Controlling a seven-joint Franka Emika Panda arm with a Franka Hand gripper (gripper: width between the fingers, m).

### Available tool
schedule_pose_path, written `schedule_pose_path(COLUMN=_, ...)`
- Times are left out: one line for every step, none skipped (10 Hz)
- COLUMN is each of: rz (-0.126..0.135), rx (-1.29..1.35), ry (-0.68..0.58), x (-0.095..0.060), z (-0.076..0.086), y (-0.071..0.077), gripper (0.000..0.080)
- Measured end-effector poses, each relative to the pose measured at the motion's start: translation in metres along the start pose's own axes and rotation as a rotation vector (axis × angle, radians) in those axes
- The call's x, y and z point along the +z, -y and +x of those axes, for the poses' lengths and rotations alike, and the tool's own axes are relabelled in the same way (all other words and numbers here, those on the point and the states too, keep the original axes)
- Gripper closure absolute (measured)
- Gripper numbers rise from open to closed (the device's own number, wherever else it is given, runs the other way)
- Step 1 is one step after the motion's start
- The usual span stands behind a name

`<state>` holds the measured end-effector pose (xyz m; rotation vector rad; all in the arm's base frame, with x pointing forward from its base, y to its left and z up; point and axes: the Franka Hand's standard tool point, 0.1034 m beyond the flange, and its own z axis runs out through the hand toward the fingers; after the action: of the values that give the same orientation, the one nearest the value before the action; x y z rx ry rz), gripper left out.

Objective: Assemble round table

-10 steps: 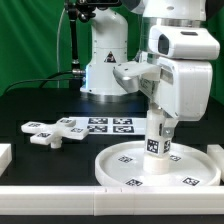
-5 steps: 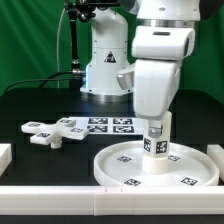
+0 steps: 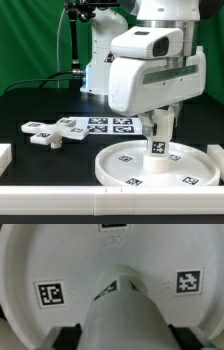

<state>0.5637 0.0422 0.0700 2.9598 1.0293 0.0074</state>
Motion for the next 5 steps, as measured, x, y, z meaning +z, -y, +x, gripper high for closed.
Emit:
schedule_pose_path(rz=0.0, rx=0.058, ry=0.0, x=0.0001, z=-0.0001, y=0.0, gripper=0.0392)
schedule_pose_path(rz=0.0, rx=0.092, ry=0.0, x=0.0002, z=-0.0002, y=-0.0001, gripper=0.0392)
schedule_pose_path(rz=0.013, rx=0.243, ry=-0.014, x=0.0006, z=-0.0016, y=-0.0008, gripper=0.0392)
schedule_pose_path(rz=0.025, rx=0.37, ry=-0.021, x=0.0006, z=-0.003, y=-0.0006, gripper=0.0392)
schedule_pose_path(rz=0.023, rx=0.48, ry=-0.031, x=0.0008, z=-0.0037, y=-0.0006, gripper=0.0392)
